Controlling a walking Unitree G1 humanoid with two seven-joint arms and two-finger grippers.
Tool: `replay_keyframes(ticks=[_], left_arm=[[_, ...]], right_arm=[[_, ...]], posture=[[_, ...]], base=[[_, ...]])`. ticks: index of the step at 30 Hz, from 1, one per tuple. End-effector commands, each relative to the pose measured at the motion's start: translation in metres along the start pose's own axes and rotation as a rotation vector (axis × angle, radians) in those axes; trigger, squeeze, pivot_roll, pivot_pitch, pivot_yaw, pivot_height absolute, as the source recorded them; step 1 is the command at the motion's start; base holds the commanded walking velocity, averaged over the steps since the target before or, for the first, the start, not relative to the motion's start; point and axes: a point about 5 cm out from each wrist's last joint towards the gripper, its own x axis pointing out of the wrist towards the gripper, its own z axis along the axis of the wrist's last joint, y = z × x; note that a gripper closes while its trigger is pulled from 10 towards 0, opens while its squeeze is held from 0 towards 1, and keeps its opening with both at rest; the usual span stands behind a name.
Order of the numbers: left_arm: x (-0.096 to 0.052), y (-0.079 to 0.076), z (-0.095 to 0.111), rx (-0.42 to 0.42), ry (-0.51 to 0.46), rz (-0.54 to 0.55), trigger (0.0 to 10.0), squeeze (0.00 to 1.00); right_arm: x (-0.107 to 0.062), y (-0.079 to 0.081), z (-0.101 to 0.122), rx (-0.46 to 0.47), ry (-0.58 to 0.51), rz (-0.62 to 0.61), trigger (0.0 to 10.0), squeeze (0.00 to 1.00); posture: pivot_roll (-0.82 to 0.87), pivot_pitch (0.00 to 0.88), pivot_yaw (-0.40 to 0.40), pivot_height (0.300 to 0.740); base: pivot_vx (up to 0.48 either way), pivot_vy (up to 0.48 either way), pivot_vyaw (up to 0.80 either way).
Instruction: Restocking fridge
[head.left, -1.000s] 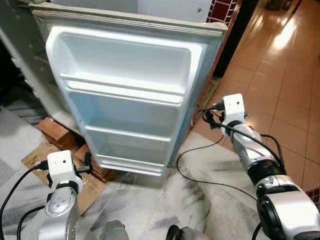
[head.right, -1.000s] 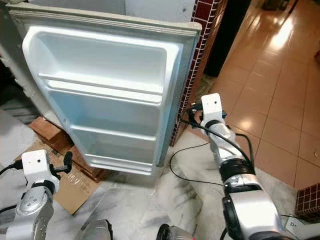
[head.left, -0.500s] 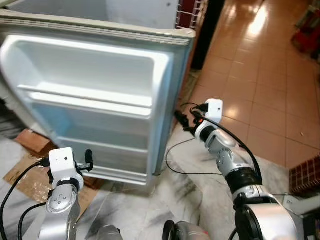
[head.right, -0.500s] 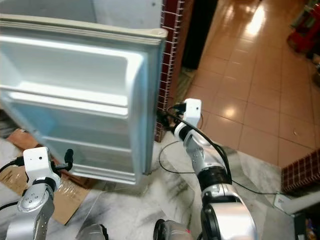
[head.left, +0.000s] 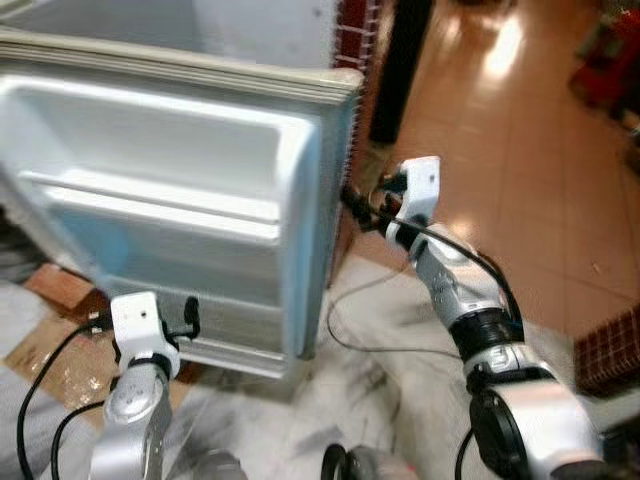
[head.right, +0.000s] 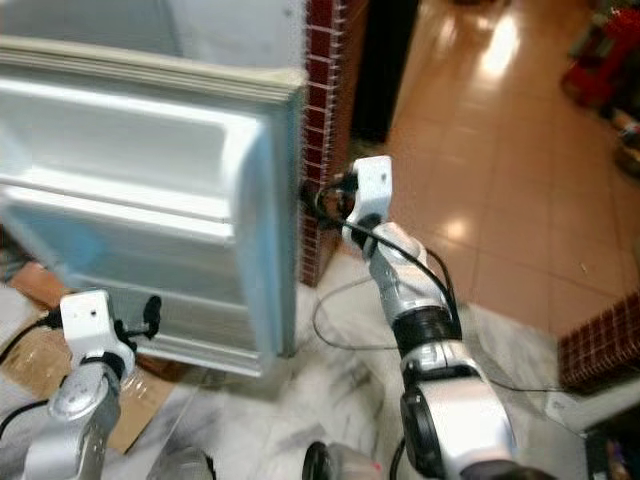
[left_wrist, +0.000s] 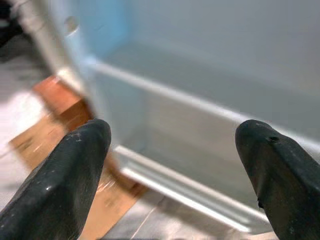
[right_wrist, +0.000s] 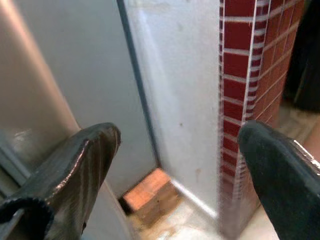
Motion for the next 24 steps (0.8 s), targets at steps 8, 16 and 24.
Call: replay_keyframes(ticks=[8, 16, 24], left_arm=[[0.004, -0.006, 0.005, 0.005, -0.008, -0.037, 10.0, 0.00], [0.005, -0.007, 0.005, -0.018, -0.010, -0.037, 10.0, 0.00], [0.007, -0.006, 0.005, -0.012, -0.010, -0.033, 10.0, 0.00]], right_arm=[[0.006, 0.083, 0.005, 0.173, -0.064, 0.426, 10.0, 0.00], [0.002, 0.072, 0.005, 0.208, -0.050, 0.406, 10.0, 0.00], [0.001, 0.062, 0.004, 0.207, -0.048, 0.361, 10.0, 0.00]], posture=[[0.14, 0.089, -0.042, 0.740], [0.14, 0.083, -0.049, 0.740], [0.14, 0.075, -0.044, 0.740]], base=[[0.000, 0.000, 0.00], [0.000, 0.000, 0.00], [0.000, 0.275, 0.00]])
